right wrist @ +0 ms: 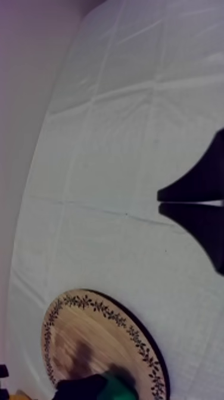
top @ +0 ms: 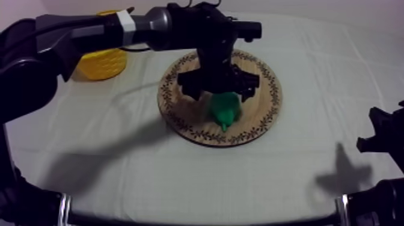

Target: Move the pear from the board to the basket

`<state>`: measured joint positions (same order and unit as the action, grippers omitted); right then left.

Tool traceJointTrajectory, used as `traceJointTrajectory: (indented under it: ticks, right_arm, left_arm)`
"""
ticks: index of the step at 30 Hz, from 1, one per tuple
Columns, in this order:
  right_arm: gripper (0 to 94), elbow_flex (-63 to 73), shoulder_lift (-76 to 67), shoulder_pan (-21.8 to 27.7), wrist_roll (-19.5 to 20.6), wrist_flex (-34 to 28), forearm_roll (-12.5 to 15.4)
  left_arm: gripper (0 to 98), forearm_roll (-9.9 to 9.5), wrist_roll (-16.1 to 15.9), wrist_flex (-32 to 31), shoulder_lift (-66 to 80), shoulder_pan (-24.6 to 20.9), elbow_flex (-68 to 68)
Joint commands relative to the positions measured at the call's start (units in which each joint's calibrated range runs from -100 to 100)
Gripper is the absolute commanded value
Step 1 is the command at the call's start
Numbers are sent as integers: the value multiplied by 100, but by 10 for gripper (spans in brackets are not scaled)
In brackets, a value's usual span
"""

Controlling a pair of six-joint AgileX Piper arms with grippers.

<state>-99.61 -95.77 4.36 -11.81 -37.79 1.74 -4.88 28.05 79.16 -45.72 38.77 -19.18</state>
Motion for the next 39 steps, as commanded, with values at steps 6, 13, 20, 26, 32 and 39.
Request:
traceJointTrajectory:
  ticks: [6, 13, 20, 26, 32, 39]
  right_arm:
    - [5, -5, 1, 0, 2, 5, -1]
    - [5, -5, 1, 0, 2, 5, -1]
    - [5, -5, 1, 0, 2, 5, -1]
    - [5, -5, 1, 0, 2, 5, -1]
    - [5, -5, 1, 0, 2, 5, -1]
    - [5, -5, 1, 0, 2, 5, -1]
  left_arm:
    - [952, 189, -114, 465, -394, 41, -464]
    - [955, 271, -155, 830, -671, 60, -803]
    - [956, 322, -174, 1019, -819, 25, -1002]
    - [868, 371, -213, 1146, -926, -24, -1153]
    - [521, 363, -390, 1156, -975, -27, -1271]
    - [398, 294, -440, 949, -831, -23, -1091]
